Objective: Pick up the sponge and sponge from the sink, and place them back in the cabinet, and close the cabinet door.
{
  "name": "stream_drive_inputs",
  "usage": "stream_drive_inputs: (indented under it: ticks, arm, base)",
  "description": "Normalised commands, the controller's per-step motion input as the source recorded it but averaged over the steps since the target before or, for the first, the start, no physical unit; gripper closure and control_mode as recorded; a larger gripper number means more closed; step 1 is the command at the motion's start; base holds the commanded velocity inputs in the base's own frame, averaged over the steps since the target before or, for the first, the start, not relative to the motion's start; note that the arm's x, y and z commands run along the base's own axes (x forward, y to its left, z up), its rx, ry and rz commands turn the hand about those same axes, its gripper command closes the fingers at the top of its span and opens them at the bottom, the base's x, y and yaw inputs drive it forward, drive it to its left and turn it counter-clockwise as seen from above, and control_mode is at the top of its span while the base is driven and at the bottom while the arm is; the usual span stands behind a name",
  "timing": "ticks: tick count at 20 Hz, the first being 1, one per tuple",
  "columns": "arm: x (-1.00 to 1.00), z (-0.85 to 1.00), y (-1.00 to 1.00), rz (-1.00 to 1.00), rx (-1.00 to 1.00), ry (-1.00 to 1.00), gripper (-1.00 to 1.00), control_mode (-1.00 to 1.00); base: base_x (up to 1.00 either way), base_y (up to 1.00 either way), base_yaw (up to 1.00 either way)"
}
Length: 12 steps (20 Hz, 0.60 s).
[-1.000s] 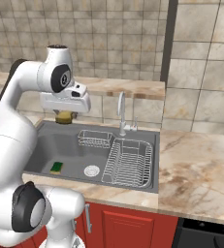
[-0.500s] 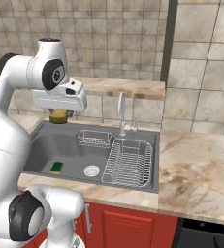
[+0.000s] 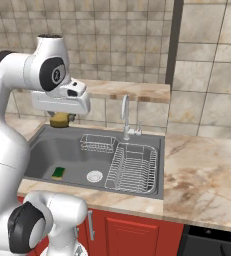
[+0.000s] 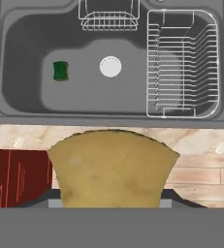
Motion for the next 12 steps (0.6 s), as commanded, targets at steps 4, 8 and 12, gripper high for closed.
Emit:
stream_drive_inputs:
  ticks: [4,8,12]
  arm:
    - [-0.22,0.11,-0.17,0.00,0.00,0.00,1.00,-1.00]
    - [-0.19,0.17,-0.08,0.00,0.00,0.00,1.00,-1.00]
    - [-0.15,0.17,-0.01,0.00,0.00,0.00,1.00,-1.00]
  base:
    - [0.00,0.00,0.00]
    - [0.00,0.00,0.00]
    - [0.00,0.00,0.00]
